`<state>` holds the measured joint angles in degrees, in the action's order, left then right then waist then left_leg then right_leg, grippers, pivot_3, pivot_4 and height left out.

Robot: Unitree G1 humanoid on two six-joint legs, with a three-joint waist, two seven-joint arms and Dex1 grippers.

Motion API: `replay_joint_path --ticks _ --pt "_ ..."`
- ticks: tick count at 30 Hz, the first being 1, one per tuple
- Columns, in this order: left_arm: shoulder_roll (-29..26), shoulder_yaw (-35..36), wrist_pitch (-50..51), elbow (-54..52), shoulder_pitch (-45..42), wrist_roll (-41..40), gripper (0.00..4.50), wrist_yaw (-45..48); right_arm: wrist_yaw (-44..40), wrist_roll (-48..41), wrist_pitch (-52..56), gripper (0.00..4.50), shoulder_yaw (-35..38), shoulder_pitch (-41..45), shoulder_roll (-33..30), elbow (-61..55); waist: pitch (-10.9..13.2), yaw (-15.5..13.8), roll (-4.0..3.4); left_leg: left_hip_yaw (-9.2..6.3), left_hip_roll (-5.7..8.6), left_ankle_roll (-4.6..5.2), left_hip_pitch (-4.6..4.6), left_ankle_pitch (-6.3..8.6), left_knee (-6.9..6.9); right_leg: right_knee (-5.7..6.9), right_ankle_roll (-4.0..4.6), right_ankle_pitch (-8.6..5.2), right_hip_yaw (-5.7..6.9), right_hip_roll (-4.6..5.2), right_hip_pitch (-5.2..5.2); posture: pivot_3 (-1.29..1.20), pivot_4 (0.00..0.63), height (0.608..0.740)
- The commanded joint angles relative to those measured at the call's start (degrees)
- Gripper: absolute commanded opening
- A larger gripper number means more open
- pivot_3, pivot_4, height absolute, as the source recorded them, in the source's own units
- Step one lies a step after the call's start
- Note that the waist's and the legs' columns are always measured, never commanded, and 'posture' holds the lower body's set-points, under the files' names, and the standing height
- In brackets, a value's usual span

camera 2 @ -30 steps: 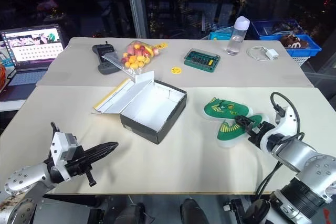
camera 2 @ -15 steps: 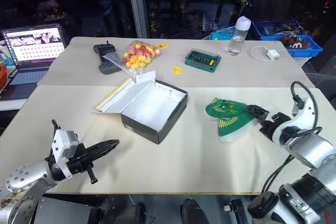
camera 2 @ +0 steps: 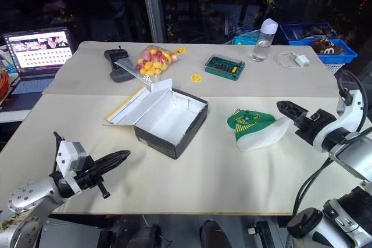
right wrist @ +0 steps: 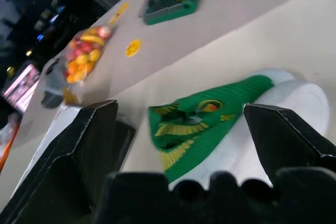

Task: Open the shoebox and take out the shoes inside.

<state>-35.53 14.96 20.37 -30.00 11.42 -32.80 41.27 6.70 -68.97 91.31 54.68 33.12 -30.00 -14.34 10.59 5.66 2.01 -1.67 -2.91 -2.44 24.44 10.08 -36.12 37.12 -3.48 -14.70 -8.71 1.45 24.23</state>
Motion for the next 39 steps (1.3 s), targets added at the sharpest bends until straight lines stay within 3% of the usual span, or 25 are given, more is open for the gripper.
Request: replay_joint_path --ticks 1,6,11,18,26,39 --pt "1.3 3.6 -0.4 3.1 -1.7 0.9 0.00 -4.1 -2.6 1.8 -5.2 4.49 -9.4 -1.9 -1.7 -8.2 0.0 0.1 -0.01 0.00 0.00 0.00 -0.02 0.00 0.00 0.01 0.00 0.00 0.00 -0.01 0.00 0.00 0.150 0.703" --pt "5.4 6.3 -2.1 9.7 -5.6 4.0 0.00 -11.8 -2.7 19.6 -20.4 4.49 -28.1 -10.9 -2.9 -14.4 -0.1 -0.1 0.06 -0.03 -0.04 0.00 -0.05 0.00 -0.03 0.03 -0.01 0.01 0.03 -0.04 -0.02 0.00 0.150 0.703" --pt "10.3 8.6 -5.7 14.1 -7.9 7.6 0.00 -19.4 -3.7 38.2 -37.8 4.49 -40.8 -18.1 -6.2 -16.0 -0.1 -0.5 0.05 0.03 0.11 -0.01 0.27 0.00 -0.21 -0.03 -0.20 0.08 0.00 0.14 0.12 0.00 0.150 0.703" --pt "15.2 9.4 -10.2 17.4 -10.6 11.9 0.00 -27.1 -2.8 49.7 -50.6 4.49 -42.3 -22.5 -3.3 -16.1 -0.1 -1.6 0.12 -0.02 0.08 -0.01 0.20 -0.01 -0.29 0.05 -0.21 0.15 0.03 0.07 0.06 0.00 0.150 0.703" --pt "15.0 8.5 -12.8 20.5 -9.8 13.8 0.00 -26.0 -4.0 51.0 -54.8 4.49 -40.8 -24.7 4.4 -15.3 -0.2 -1.7 0.23 -0.01 0.07 -0.02 0.19 -0.01 -0.49 0.06 -0.20 0.23 0.02 0.07 -0.02 0.00 0.150 0.703" --pt "15.4 8.4 -13.0 24.2 -13.6 14.1 0.00 -26.8 -6.9 53.5 -55.5 4.49 -41.1 -23.4 6.0 -12.5 -0.2 -1.7 0.24 -0.02 0.06 -0.02 0.19 -0.01 -0.63 0.10 -0.19 0.32 0.03 0.06 -0.05 0.00 0.150 0.703"
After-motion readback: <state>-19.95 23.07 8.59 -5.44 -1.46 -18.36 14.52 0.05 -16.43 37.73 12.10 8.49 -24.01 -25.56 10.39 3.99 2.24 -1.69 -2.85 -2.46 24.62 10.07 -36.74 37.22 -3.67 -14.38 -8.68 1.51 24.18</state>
